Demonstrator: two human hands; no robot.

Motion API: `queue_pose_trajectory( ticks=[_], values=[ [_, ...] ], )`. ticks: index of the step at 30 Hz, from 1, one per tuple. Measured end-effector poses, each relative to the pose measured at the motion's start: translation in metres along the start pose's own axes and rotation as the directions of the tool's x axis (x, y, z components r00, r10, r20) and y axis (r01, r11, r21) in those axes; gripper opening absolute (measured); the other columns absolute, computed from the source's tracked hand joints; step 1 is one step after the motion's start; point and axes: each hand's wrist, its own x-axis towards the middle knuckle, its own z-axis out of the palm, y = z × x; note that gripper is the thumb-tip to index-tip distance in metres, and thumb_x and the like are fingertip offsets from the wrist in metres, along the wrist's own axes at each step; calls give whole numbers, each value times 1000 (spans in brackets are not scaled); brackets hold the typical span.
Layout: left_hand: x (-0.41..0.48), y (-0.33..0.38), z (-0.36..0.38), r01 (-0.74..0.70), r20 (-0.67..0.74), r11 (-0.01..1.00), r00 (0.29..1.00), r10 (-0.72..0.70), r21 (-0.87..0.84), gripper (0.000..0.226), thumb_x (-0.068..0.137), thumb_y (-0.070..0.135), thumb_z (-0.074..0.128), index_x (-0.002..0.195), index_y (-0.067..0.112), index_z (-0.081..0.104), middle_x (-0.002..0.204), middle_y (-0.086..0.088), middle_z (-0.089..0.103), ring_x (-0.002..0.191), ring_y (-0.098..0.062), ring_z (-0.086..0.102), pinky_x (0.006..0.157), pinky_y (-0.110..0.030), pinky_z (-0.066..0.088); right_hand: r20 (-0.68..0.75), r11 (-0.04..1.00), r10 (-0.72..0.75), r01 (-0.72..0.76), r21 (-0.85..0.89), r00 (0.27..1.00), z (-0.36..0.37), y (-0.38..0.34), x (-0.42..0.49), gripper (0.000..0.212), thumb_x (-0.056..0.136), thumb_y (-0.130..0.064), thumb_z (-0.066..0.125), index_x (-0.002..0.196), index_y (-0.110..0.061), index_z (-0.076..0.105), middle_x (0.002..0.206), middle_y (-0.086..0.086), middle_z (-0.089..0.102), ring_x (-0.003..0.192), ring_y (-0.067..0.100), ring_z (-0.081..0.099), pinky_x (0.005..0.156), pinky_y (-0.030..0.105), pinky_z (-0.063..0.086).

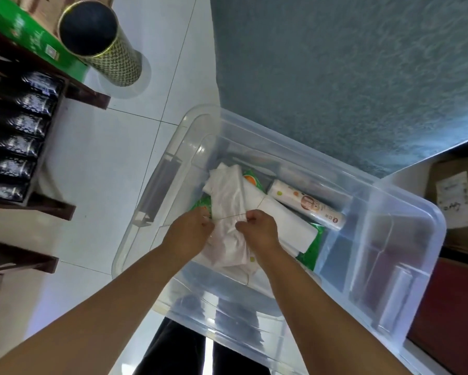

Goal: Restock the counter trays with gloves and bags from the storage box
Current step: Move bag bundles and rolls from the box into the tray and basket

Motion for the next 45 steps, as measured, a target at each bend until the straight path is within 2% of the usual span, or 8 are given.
queue_pose_trajectory(
  ticks=[5,9,11,15,19,29,39,45],
  values=[
    [-4,27,4,131,110,943,989,-102,-307,24,87,22,52,105,9,60,97,-8,61,86,-25,57,73,-28,41,82,957,-43,18,290,996,-26,1,-30,17,75,4,66,77,-13,63,79,9,64,70,21,59,62,28,49],
    [-14,38,4,237,171,749,971,-166,-618,13,83,21,66,95,21,62,88,1,67,78,-17,63,60,-22,52,182,898,-107,17,439,977,-39,9,-50,18,77,6,67,77,-12,66,76,4,69,67,15,64,63,23,54],
    [-19,39,2,224,173,682,974,-144,-696,14,81,12,69,92,20,64,94,-6,69,83,-22,66,72,-32,56,163,894,-132,46,445,978,-43,20,-55,20,79,2,67,75,-17,69,67,-7,71,62,7,65,57,15,52],
    [-28,42,-6,117,34,715,991,-129,-690,21,82,8,65,102,14,63,96,-7,67,81,-21,64,67,-28,51,-161,978,-184,164,-128,970,-65,58,-53,6,83,-24,67,87,-20,69,86,-5,71,81,13,65,72,21,53],
    [-34,39,-14,33,-54,749,994,-92,-661,26,83,9,61,108,15,60,97,-3,66,85,-20,63,63,-26,48,-252,712,-285,28,-702,925,-86,102,-49,33,80,-39,67,103,-16,65,100,7,69,90,26,64,79,33,53],
    [-45,26,-21,5,-76,747,994,-74,-665,13,85,11,57,84,24,58,88,0,64,80,-18,60,69,-29,50,-43,392,-301,82,-916,953,-82,129,-32,44,83,-38,61,119,-15,51,118,6,56,101,20,54,85,30,48],
    [-79,34,-50,-96,-107,730,994,31,-676,14,85,9,59,84,23,61,82,1,65,72,-14,59,57,-23,44,-175,730,-333,135,-670,927,-91,104,-101,43,77,-26,69,113,-11,50,109,9,57,88,23,59,67,33,51],
    [-132,66,-78,-210,-116,704,977,180,-679,18,86,11,58,102,18,62,91,-1,66,79,-17,61,67,-28,49,-451,815,-455,155,-558,768,-103,66,-198,40,67,-32,74,96,-16,51,92,3,59,70,21,58,52,27,41]
  ],
)
